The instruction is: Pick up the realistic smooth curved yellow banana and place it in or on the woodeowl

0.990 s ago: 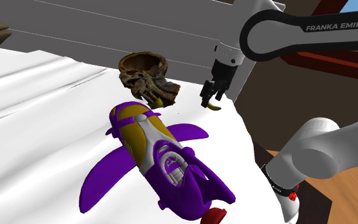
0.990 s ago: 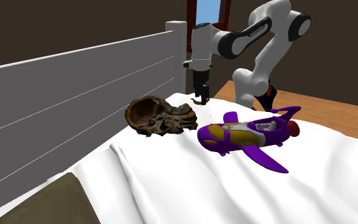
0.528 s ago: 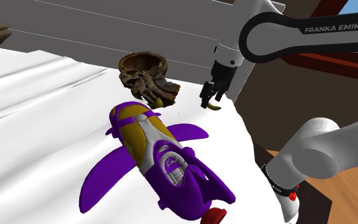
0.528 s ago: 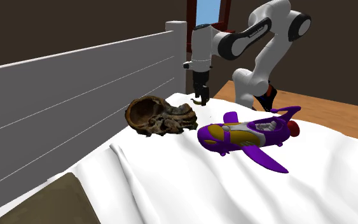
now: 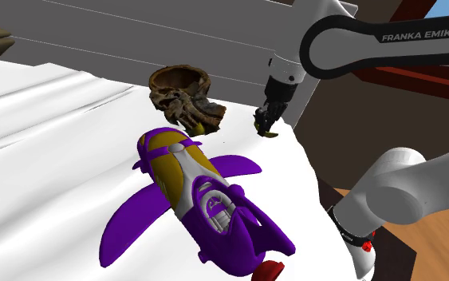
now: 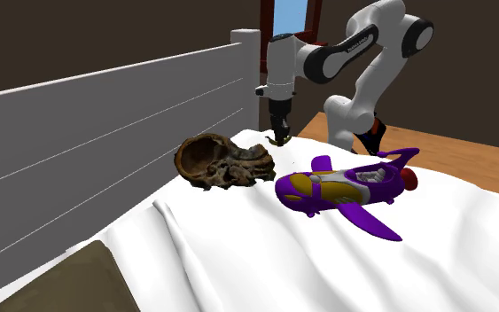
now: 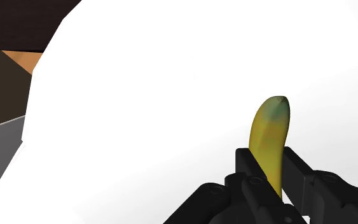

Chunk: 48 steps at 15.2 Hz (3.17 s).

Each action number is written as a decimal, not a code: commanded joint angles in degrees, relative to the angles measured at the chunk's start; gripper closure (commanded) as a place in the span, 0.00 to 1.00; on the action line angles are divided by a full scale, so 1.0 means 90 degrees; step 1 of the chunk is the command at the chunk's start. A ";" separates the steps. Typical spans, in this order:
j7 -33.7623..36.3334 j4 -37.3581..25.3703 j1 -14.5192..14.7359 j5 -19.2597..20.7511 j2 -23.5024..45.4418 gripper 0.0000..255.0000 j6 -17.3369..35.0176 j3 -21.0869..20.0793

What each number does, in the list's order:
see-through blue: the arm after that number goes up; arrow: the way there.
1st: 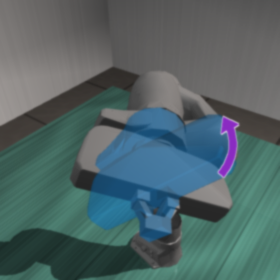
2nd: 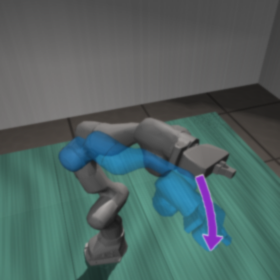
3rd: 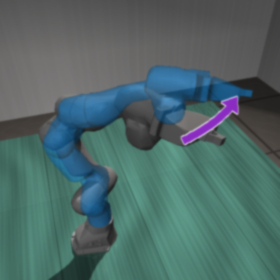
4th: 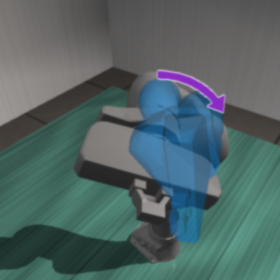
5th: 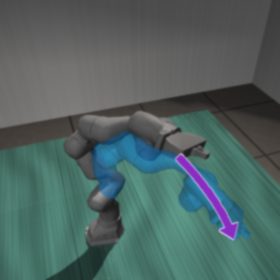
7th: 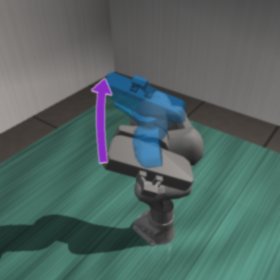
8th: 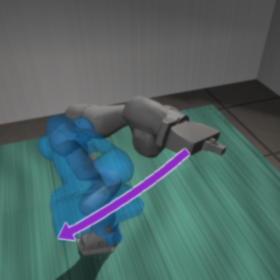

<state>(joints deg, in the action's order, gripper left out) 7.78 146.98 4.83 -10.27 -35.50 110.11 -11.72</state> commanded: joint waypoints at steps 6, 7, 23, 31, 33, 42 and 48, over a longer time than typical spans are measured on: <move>0.0020 -0.0295 -0.0012 0.0036 -0.0070 1.00 -0.0364 0.0040; 0.0025 -0.0372 -0.0015 0.0044 -0.0083 1.00 -0.0453 0.0050; 0.0111 -0.1741 -0.0065 0.0168 -0.0077 1.00 -0.1815 0.0181; 0.0160 -0.2527 -0.0089 0.0218 0.0061 1.00 -0.2464 0.0230; 0.0173 -0.2735 -0.0094 0.0230 0.0108 1.00 -0.2625 0.0240; 0.0804 -0.4437 -0.0106 0.0347 0.2076 1.00 -0.2311 -0.0324; 0.1356 -0.6063 0.0001 0.0718 0.3678 1.00 -0.2351 -0.0695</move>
<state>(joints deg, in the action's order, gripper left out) 18.69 95.46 4.44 -4.55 -5.39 89.02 -17.18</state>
